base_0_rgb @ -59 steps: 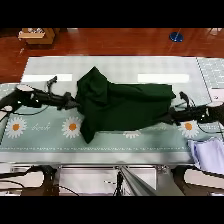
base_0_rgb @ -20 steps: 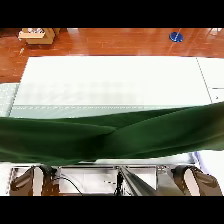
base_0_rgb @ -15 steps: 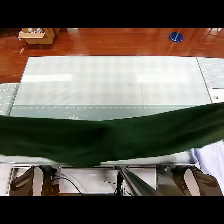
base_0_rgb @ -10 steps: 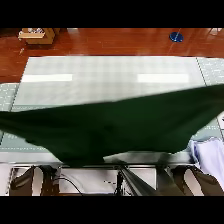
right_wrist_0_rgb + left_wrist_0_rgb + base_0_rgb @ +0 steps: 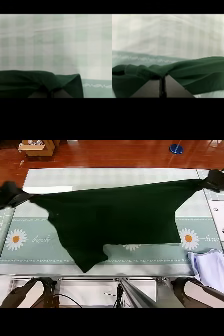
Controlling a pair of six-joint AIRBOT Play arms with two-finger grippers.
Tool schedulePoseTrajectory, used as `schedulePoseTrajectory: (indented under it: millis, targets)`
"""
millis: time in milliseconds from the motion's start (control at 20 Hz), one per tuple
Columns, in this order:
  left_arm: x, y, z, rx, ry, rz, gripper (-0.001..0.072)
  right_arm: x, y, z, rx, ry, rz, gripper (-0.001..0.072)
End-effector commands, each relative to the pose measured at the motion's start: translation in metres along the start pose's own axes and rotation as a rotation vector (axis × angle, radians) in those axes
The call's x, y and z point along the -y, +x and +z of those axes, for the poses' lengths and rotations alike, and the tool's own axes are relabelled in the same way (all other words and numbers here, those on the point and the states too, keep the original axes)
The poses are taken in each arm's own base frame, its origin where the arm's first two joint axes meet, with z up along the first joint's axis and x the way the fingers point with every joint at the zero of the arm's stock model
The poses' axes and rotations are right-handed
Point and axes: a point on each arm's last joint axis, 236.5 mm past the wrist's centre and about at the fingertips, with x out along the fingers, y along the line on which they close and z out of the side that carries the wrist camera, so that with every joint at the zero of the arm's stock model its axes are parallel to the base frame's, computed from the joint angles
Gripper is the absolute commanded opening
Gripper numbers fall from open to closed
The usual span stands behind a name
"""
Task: Fold the shirts.
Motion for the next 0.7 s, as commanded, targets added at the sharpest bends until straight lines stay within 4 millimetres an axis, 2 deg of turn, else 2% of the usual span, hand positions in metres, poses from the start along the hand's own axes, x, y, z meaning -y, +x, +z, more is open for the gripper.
schedulePoseTrajectory:
  millis: [0, 100, 200, 300, 500, 600, 650]
  targets:
    - [-0.007, 0.081, 0.031, 0.045, 0.037, -0.004, 0.0026, 0.024, 0.049, 0.009, -0.022, 0.035, 0.016, 0.0022]
    - [-0.01, 0.113, 0.042, 0.086, 0.051, 0.013, 0.0026, 0.04, 0.07, 0.015, -0.011, 0.049, 0.002, 0.0022]
    - [-0.014, 0.136, 0.049, 0.115, 0.05, 0.028, 0.0026, 0.053, 0.088, 0.019, -0.002, 0.066, -0.012, 0.0023]
    - [-0.019, 0.154, 0.047, 0.11, 0.046, 0.04, 0.0027, 0.061, 0.104, 0.02, -0.003, 0.091, -0.011, 0.0023]
    - [-0.037, 0.191, 0.017, -0.011, 0.012, 0.055, 0.0027, 0.062, 0.142, -0.004, -0.109, 0.087, -0.004, 0.0023]
    - [-0.044, 0.202, 0.002, -0.071, -0.038, 0.059, 0.0028, 0.059, 0.159, -0.018, -0.167, 0.035, -0.029, 0.0024]
    - [-0.046, 0.202, 0.0, -0.077, -0.056, 0.061, 0.0034, 0.055, 0.164, -0.02, -0.179, 0.003, -0.022, 0.0055]
